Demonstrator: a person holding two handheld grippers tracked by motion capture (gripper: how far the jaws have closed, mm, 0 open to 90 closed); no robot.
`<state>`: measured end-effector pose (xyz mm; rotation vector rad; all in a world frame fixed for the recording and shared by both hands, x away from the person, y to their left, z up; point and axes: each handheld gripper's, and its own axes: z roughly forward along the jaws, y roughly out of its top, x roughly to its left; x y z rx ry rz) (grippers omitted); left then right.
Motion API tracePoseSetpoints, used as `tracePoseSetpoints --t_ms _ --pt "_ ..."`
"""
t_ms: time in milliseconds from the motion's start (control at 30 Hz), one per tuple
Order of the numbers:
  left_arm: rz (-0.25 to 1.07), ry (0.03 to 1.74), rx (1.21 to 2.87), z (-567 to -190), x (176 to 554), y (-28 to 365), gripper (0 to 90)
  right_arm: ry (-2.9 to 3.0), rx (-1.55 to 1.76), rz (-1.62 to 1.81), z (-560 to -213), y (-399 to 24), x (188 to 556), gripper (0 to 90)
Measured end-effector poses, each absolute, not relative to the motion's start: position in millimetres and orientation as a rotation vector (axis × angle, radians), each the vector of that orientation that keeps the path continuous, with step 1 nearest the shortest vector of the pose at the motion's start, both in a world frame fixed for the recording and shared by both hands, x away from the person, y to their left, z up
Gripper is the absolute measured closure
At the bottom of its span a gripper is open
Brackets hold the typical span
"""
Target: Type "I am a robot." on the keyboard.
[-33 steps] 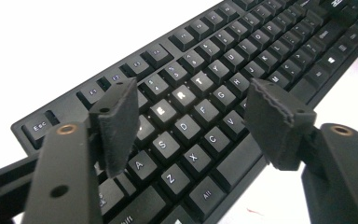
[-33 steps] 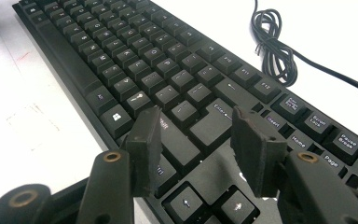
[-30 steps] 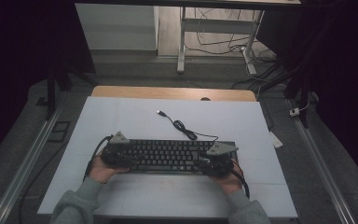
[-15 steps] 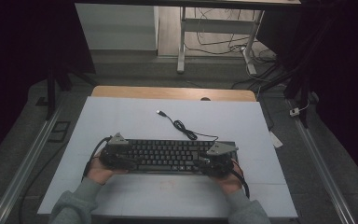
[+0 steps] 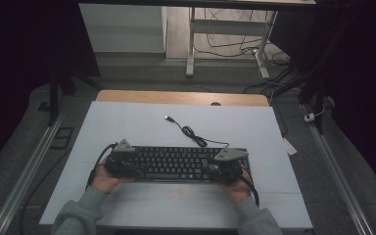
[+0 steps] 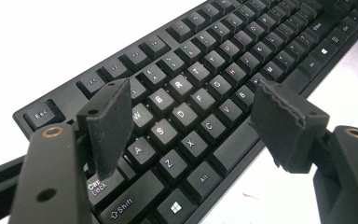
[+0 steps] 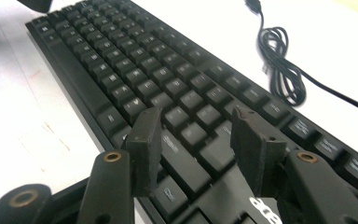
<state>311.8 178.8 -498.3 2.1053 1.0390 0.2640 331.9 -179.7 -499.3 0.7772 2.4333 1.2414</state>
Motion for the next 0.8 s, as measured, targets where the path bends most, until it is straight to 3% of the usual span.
tracePoseSetpoints --t_ms 233,800 --pt "0.263 1.04 2.112 -499.3 312.2 177.7 29.1 2.456 0.749 1.265 -496.5 -160.6 335.0 56.4" --pt "0.258 1.042 2.115 -500.2 312.5 177.3 28.6 2.548 0.73 1.199 -501.6 -122.3 356.9 89.3"
